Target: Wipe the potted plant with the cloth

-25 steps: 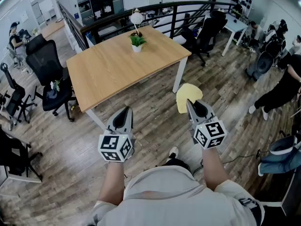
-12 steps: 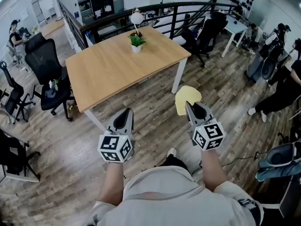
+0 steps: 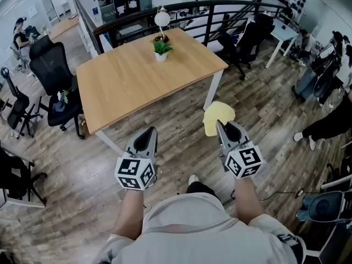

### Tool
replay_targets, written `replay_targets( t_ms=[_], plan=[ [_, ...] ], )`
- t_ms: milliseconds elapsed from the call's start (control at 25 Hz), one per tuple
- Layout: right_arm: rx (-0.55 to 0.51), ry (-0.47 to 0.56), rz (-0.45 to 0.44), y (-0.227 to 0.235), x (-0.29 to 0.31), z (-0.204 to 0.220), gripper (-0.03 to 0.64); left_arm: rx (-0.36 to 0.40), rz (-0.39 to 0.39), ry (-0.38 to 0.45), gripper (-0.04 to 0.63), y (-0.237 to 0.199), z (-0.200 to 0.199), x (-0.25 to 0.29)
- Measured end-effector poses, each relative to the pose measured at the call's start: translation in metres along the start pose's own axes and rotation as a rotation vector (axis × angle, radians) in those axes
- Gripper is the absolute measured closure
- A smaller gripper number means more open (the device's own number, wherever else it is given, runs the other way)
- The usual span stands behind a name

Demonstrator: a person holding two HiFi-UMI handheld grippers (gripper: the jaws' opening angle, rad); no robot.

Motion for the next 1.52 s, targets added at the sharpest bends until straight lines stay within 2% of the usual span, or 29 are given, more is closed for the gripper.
replay_targets(
  t_ms=[440,680,880,1160,1520],
  plan=[
    [0.060,0.046,-0.100,0.118,0.096,-0.015,0.523,0.046,-0.092,0.006,0.572,-0.006,-0.041,0.127],
    [0.075,0.015,-0.143,0.165,0.134,0.008,0.523,0.003,-0.165,-0.005,0.572,-0.014,-0.025,0.176],
    [0.102,-0.028,-0.137,0.194,0.161,0.025,0.523,-0.017,-0.159,-0.043,0.572,-0.025,-0.012,0.215],
    [0.096,-0.078,-0.156,0.202,0.237,0.035,0.523,-0.060,-0.156,-0.075,0.572,-0.079,0.000,0.269],
    [0.096,-0.093,-0.141,0.200,0.367,0.014,0.523,-0.058,-0.110,-0.107,0.572,-0.181,-0.025,0.346]
  ],
)
Point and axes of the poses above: the fingertips, and each gripper's own axes: x forward along the fingers, y to its right, z out of its underside, the point moved 2 cm from there along -x, backward along the fingers
